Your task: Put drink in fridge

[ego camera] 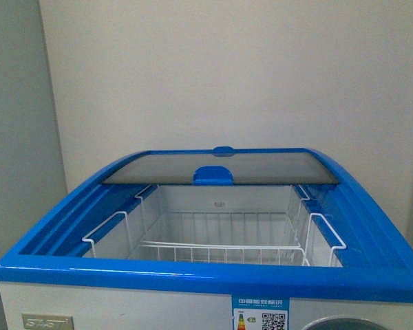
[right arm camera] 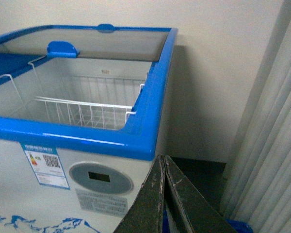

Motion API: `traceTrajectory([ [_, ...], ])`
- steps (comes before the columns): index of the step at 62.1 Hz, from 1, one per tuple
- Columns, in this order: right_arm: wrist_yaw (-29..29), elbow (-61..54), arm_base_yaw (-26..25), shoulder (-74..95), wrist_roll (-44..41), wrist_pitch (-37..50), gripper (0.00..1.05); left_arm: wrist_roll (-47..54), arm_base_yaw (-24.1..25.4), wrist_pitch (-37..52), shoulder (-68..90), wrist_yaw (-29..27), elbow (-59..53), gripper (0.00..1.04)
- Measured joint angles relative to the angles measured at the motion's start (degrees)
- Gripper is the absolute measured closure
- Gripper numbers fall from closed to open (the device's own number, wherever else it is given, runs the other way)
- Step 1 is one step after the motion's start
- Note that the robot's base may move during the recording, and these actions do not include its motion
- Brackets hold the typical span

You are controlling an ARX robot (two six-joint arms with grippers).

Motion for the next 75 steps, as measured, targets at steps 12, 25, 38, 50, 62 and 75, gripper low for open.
traceTrajectory([
  [12,0.0,-3.06,0.0,-4.35,0.0,-0.55,1.02,0.0,0.0,0.0,0.0,0.0,0.0,1.02],
  [25,0.0,-5.4,0.0,-8.59,0.0,-2.45,1.02,0.0,0.0,0.0,0.0,0.0,0.0,1.02],
  [38,0.0,-7.21,0.0,-13.25,0.0,-5.35,1.02,0.0,0.0,0.0,0.0,0.0,0.0,1.02],
  [50,0.0,-8.48,0.0,-17.33,0.0,-6.97,1.02,0.0,0.0,0.0,0.02,-0.02,0.0,1.02],
  [62,0.0,-8.46,-0.02,-26.82,0.0,-16.66,1.02,0.0,0.0,0.0,0.0,0.02,0.0,1.02],
  [75,-0.02,-8.46,0.0,-26.86,0.0,-16.74,0.75,-0.02,0.0,0.0,0.0,0.0,0.0,0.73],
])
